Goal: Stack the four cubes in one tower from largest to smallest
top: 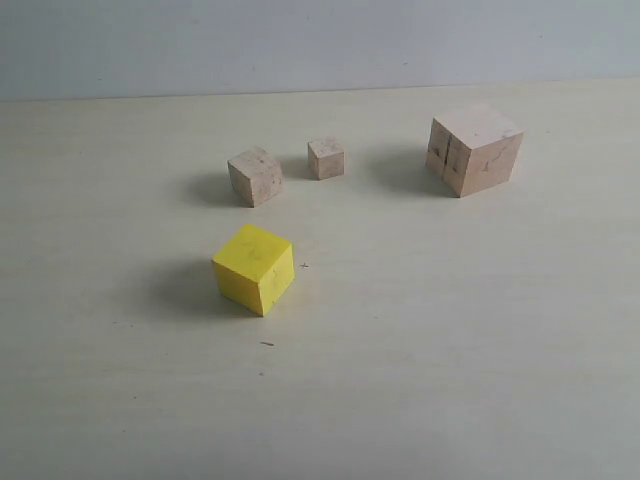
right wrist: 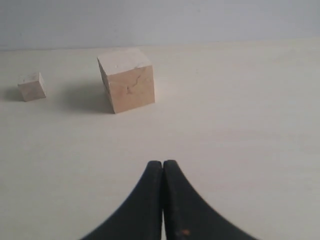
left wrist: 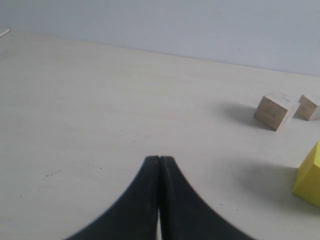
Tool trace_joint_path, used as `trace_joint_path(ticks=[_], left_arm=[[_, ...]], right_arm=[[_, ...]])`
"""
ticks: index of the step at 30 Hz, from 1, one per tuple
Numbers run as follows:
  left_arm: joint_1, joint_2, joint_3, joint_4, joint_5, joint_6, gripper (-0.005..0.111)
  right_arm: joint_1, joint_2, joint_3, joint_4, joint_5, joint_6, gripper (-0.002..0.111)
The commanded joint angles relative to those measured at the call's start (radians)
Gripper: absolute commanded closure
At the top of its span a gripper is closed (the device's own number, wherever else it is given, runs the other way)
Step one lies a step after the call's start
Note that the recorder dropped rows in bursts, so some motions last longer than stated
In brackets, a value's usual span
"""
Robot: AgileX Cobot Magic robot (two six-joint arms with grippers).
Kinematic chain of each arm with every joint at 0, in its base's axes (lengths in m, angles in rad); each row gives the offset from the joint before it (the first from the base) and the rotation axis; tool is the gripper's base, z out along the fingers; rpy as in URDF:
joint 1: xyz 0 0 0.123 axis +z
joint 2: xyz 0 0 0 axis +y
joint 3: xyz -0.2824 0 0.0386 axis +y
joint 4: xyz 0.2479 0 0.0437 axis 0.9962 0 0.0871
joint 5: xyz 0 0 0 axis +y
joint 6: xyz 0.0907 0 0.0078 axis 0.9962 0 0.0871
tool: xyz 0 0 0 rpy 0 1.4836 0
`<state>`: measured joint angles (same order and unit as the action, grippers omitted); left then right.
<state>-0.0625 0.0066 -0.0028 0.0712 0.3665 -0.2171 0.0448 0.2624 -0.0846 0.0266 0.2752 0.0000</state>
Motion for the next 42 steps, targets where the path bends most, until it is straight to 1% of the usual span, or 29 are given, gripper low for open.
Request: trace_joint_path(ticks=[1,9,23,27,32,42], left_arm=[[0.004,-0.007,0.003,0.002,-0.002,0.003,0.107],[0.004,-0.007,0.003,0.002,-0.002,0.003,0.107],[0.004,-0.007,0.003,0.002,-0.002,0.003,0.107],[0.004,-0.007,0.003,0.002,-0.002,0.003,0.107],[0.004,-0.007,0.003,0.002,-0.002,0.003,0.107],[0.004,-0.007,0.003,0.002,-0.002,0.003,0.107]], right_arm=[[-0.004,0.046,-0.096,-0.001,-0.008,0.0,0.108],[-0.004,0.197,-0.327,-0.001,-0.008,0.0,0.108],[-0.004,0.473,-0.529,-0.001,-0.008,0.0,0.108],[-0.004,0.544,-0.567,-0.001,-0.011,0.0,0.108],[-0.004,0.59,-0.572,-0.001,-0.019,0.0,0.108],[-0.004,0.592,-0.572,-0.001,-0.017,0.0,0.108]])
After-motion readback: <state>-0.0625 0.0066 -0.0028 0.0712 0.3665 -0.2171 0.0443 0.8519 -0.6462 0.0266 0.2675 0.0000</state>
